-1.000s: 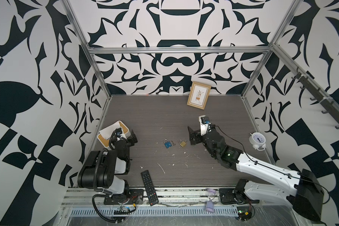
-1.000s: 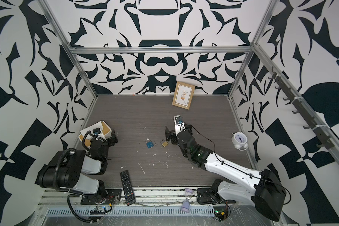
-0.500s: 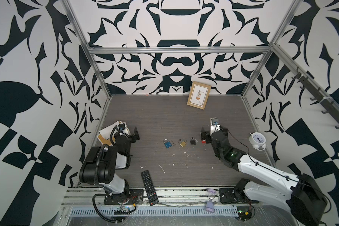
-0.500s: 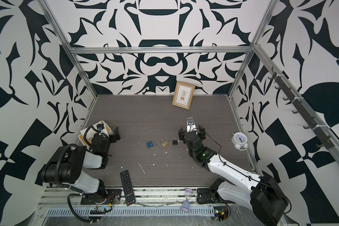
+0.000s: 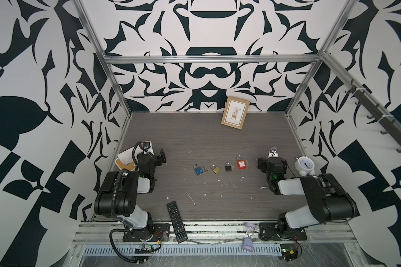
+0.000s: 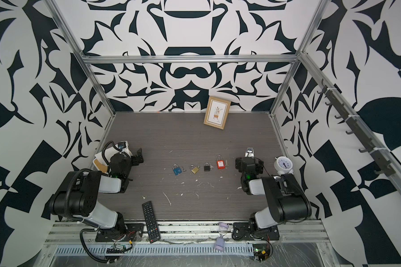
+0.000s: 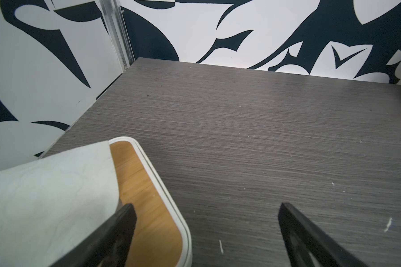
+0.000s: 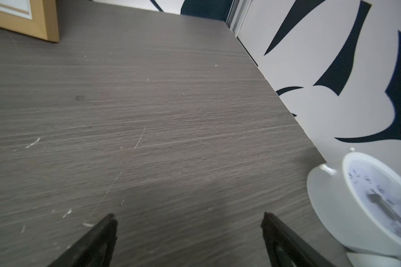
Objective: Lock with the key
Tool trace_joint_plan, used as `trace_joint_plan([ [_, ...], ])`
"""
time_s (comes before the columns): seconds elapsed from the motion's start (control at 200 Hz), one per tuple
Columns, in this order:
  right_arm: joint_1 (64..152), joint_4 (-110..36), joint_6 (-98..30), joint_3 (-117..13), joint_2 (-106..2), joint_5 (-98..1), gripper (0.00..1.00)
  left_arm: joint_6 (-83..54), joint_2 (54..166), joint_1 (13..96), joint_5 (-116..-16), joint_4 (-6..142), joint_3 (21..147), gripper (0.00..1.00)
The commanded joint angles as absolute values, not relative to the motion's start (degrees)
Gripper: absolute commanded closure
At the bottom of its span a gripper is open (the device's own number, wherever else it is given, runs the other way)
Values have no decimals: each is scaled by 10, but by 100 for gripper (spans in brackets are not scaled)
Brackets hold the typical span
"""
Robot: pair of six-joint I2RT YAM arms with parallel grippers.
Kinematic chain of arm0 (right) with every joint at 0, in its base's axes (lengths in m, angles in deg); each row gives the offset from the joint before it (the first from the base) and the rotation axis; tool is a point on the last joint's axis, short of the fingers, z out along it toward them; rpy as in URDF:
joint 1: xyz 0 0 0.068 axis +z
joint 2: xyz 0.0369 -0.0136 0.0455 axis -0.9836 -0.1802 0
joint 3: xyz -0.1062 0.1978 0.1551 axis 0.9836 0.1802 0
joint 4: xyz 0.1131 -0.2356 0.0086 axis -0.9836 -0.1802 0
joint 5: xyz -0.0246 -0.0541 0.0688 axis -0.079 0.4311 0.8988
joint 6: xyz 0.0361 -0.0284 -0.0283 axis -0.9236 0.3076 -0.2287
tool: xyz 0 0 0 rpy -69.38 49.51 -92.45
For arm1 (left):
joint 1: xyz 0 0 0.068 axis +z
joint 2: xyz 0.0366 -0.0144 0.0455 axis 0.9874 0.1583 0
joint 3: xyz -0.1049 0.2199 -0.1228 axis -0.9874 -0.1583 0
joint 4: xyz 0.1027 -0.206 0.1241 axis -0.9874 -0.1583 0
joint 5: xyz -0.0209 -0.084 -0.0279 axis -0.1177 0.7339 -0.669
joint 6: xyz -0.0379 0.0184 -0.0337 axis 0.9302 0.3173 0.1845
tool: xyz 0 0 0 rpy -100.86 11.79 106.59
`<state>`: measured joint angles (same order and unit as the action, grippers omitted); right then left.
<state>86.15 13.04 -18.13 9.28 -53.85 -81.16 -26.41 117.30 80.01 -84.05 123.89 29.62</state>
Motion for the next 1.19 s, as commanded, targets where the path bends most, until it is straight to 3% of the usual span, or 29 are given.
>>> trace_joint_plan([
  [0.0,861,199,-175,73,-519,-750,0,-268,1170,798,-834,1271,276,1],
  [0.15,860,173,-157,58,-527,-722,0,-275,1203,794,-862,1392,235,1],
  [0.25,862,202,-159,63,-536,-725,0,-275,1152,798,-808,1089,350,1],
  [0.33,861,167,-160,50,-530,-730,0,-288,1189,798,-813,1257,299,1],
  [0.42,861,169,-163,48,-534,-732,1,-265,1155,801,-820,1177,309,1],
  [0.59,861,166,-164,46,-534,-734,0,-271,1170,801,-814,1174,325,1],
  [0.73,862,164,-163,46,-535,-734,0,-302,1171,799,-744,1136,344,1],
  [1.19,862,163,-163,46,-534,-733,1,-315,1173,790,-741,1161,335,1],
])
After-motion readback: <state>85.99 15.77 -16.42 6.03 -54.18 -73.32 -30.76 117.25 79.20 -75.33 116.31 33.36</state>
